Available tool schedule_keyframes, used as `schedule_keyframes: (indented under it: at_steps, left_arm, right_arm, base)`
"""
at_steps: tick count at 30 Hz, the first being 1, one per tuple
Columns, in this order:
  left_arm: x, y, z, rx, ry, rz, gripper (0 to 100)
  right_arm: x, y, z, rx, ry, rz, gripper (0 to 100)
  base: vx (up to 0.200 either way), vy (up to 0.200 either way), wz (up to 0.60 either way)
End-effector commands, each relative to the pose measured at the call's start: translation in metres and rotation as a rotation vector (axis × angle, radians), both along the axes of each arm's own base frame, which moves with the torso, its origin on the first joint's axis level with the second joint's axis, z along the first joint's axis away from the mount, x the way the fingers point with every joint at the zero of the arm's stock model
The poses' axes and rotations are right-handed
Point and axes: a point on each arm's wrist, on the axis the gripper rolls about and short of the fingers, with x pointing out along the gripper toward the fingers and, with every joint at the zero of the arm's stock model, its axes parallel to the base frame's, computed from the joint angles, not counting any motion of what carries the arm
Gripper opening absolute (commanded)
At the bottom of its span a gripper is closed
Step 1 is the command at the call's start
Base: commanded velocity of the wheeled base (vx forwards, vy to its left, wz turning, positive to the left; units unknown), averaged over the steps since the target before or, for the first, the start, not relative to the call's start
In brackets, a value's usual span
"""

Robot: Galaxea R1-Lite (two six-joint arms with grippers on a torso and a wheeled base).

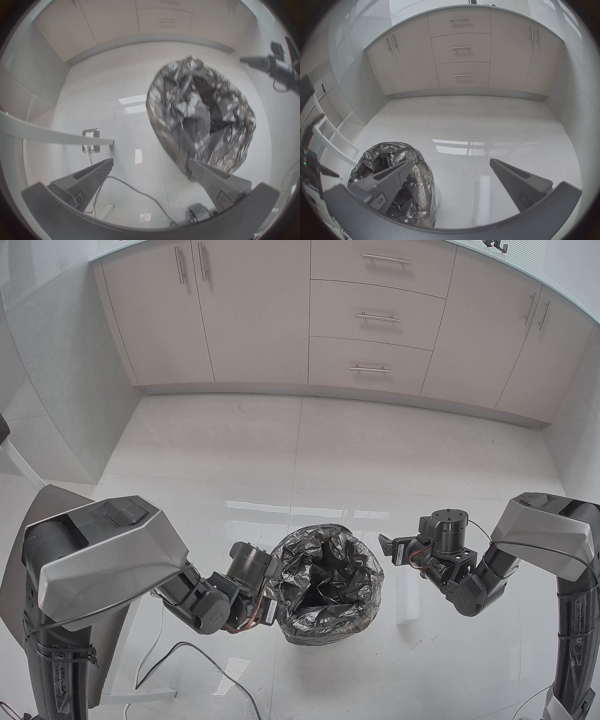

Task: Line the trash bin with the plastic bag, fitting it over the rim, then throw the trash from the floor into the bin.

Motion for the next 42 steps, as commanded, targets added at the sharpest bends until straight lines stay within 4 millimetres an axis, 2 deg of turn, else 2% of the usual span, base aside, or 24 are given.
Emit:
schedule_keyframes:
  at_steps: [1,13,24,42]
  left_arm:
    - [0.015,0.006,0.027,-0.049,-0.076,0.035,100]
    - [0.049,0.010,0.031,-0.115,-0.166,0.100,100]
    - [0.078,0.015,0.002,-0.114,-0.173,0.142,100]
    - [0.085,0.013,-0.021,-0.090,-0.136,0.143,100]
  right_arm:
    - [0.000,0.000,0.000,0.000,0.000,0.000,100]
    - [0.000,0.000,-0.004,-0.003,0.004,0.001,100]
    - [0.002,0.001,-0.005,0.003,-0.024,0.001,100]
    - [0.002,0.001,-0.007,0.001,-0.020,0.001,100]
  base:
    - [0.000,0.000,0.00]
    - [0.000,0.000,0.00]
    - [0.000,0.000,0.00]
    - [0.000,0.000,0.00]
